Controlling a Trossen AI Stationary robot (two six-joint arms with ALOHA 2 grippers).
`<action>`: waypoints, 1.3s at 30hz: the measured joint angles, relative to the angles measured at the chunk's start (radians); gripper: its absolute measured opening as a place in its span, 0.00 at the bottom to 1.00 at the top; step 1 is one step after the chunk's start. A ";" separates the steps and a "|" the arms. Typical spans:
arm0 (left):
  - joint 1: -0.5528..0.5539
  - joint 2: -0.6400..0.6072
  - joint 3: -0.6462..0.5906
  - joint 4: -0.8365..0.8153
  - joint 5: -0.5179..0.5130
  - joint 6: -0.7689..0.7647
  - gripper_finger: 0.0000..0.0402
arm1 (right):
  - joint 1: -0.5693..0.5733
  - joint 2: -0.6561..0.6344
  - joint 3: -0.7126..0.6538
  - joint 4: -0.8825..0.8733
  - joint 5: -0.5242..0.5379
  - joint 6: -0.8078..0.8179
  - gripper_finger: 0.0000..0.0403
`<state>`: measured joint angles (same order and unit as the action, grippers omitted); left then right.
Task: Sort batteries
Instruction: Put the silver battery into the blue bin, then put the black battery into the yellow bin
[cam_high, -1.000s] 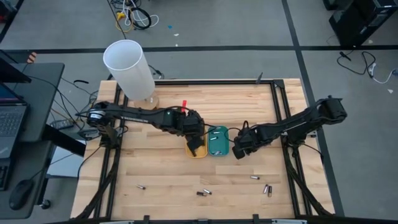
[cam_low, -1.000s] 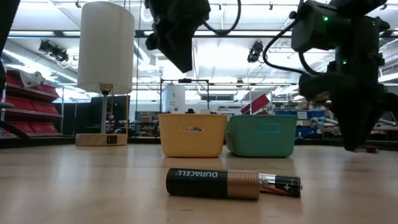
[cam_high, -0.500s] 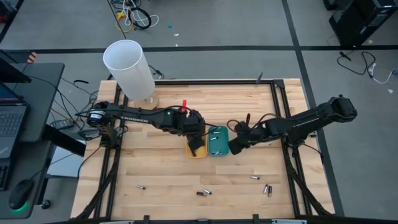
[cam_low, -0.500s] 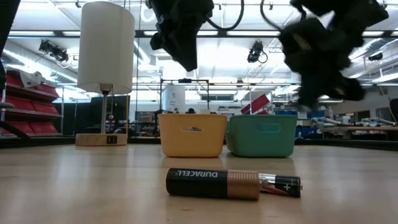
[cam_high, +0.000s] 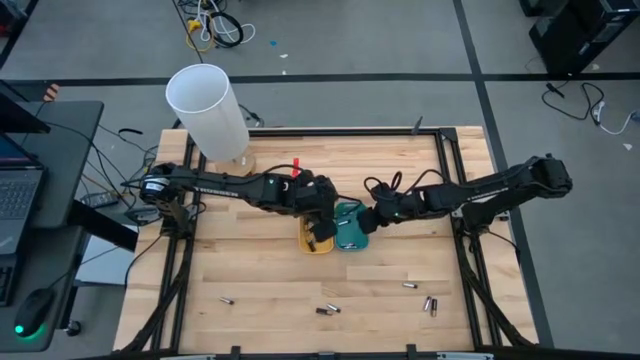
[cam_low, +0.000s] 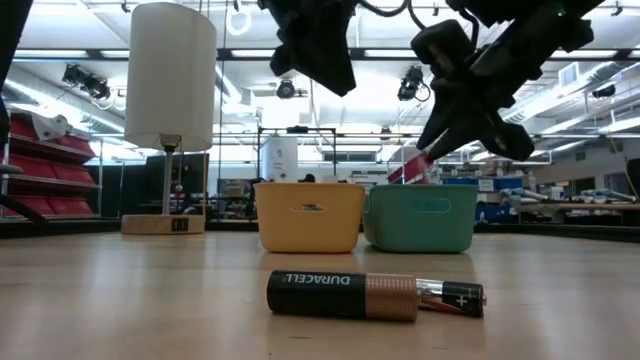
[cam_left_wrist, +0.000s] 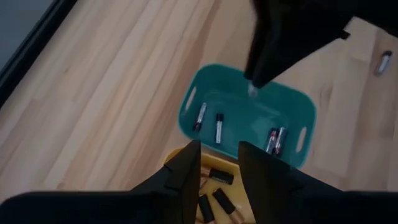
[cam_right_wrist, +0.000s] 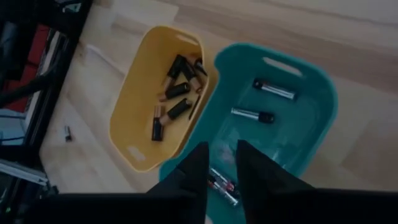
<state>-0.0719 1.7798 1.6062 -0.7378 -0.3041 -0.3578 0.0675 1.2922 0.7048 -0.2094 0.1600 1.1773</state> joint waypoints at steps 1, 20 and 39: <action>0.000 0.000 0.000 0.001 0.002 0.016 0.31 | -0.006 -0.001 0.000 0.001 0.000 -0.005 0.19; -0.019 0.000 0.000 0.009 0.006 0.071 0.44 | 0.013 -0.047 0.000 -0.155 -0.421 -0.050 0.26; -0.022 0.001 -0.001 0.015 0.006 0.065 0.44 | 0.476 -0.047 0.000 -0.378 -0.404 0.612 0.21</action>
<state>-0.0937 1.7805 1.6054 -0.7227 -0.2985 -0.2924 0.5432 1.2453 0.7052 -0.5873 -0.2444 1.7895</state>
